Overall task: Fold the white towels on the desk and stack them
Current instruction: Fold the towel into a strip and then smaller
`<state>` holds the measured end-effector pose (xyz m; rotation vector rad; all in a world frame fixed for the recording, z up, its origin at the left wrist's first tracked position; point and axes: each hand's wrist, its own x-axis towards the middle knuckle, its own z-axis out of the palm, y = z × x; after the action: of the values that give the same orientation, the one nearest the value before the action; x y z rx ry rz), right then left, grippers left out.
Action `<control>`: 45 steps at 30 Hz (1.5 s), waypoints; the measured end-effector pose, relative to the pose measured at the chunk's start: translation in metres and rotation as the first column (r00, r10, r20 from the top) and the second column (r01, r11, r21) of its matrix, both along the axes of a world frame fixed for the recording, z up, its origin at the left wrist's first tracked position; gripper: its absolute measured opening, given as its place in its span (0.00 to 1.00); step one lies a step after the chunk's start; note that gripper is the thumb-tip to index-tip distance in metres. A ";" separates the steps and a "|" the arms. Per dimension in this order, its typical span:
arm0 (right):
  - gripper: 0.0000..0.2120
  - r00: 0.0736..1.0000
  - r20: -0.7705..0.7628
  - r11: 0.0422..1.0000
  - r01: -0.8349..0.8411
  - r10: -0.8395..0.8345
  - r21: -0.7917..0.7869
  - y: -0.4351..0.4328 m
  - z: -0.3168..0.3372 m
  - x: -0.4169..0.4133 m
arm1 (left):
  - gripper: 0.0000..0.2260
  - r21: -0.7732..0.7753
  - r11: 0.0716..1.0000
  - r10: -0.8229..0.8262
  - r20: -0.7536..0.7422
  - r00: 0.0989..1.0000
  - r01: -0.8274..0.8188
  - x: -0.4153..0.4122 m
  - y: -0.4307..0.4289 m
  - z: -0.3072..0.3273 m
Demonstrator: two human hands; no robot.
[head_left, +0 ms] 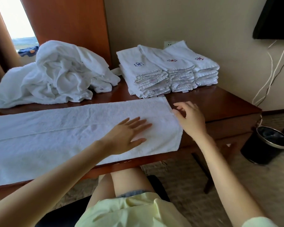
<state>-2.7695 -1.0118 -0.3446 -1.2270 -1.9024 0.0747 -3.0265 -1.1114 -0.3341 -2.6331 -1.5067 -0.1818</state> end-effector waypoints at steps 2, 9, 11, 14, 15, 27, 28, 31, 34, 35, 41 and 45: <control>0.06 0.979 -0.144 0.989 0.146 -0.147 -0.014 -0.038 -0.016 0.015 | 0.27 0.047 0.999 0.022 -0.073 0.997 -0.019 0.017 -0.004 -0.008; 0.16 0.921 -0.306 0.757 -0.020 -0.240 -0.653 -0.075 -0.058 0.022 | 0.29 0.259 0.965 0.066 -0.063 0.996 -0.048 0.061 -0.024 -0.046; 0.15 0.920 -0.318 0.752 -0.040 -0.230 -0.658 -0.074 -0.065 0.015 | 0.31 0.308 0.951 0.052 -0.067 0.996 -0.029 0.062 -0.029 -0.053; 0.12 0.933 -0.304 0.781 -0.043 -0.191 -0.624 -0.075 -0.069 0.005 | 0.34 0.350 0.935 0.088 -0.060 0.994 -0.061 0.060 -0.031 -0.061; 0.11 0.936 -0.300 0.792 -0.039 -0.184 -0.609 -0.076 -0.068 0.004 | 0.35 0.352 0.933 0.107 -0.063 0.992 -0.079 0.059 -0.032 -0.063; 0.15 0.702 -0.686 0.737 -0.565 0.192 -0.372 -0.077 0.000 0.035 | 0.13 0.383 0.891 0.112 0.337 0.935 -0.245 0.016 -0.050 -0.041; 0.16 0.715 -0.664 0.736 -0.568 0.219 -0.368 -0.073 0.004 0.036 | 0.13 0.286 0.906 0.171 0.429 0.887 -0.313 0.011 -0.049 -0.030; 0.10 0.775 -0.590 0.842 -0.461 0.227 -0.281 -0.060 0.017 0.020 | 0.07 0.017 0.908 0.327 0.592 0.736 -0.418 -0.003 -0.036 -0.002; 0.08 0.795 -0.551 0.892 -0.413 0.253 -0.186 -0.030 0.030 0.001 | 0.12 -0.127 0.916 0.376 0.599 0.707 -0.380 -0.019 -0.010 0.027; 0.07 0.793 -0.552 0.881 -0.427 0.258 -0.202 -0.017 0.036 -0.006 | 0.13 -0.190 0.911 0.402 0.603 0.689 -0.365 -0.023 0.000 0.039; 0.14 0.916 -0.397 0.910 -0.208 0.053 -0.358 0.065 0.045 -0.055 | 0.07 -0.547 0.738 0.666 0.491 0.562 -0.396 -0.053 0.060 0.082; 0.20 0.996 -0.057 0.884 0.038 -0.072 -0.466 0.092 0.032 -0.059 | 0.11 -0.573 0.610 0.744 0.176 0.644 -0.547 -0.082 0.066 0.065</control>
<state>-2.8287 -0.9198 -0.3128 -1.5687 -1.8401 0.5684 -3.1088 -1.0452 -0.2695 -2.1477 -2.9108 -0.3341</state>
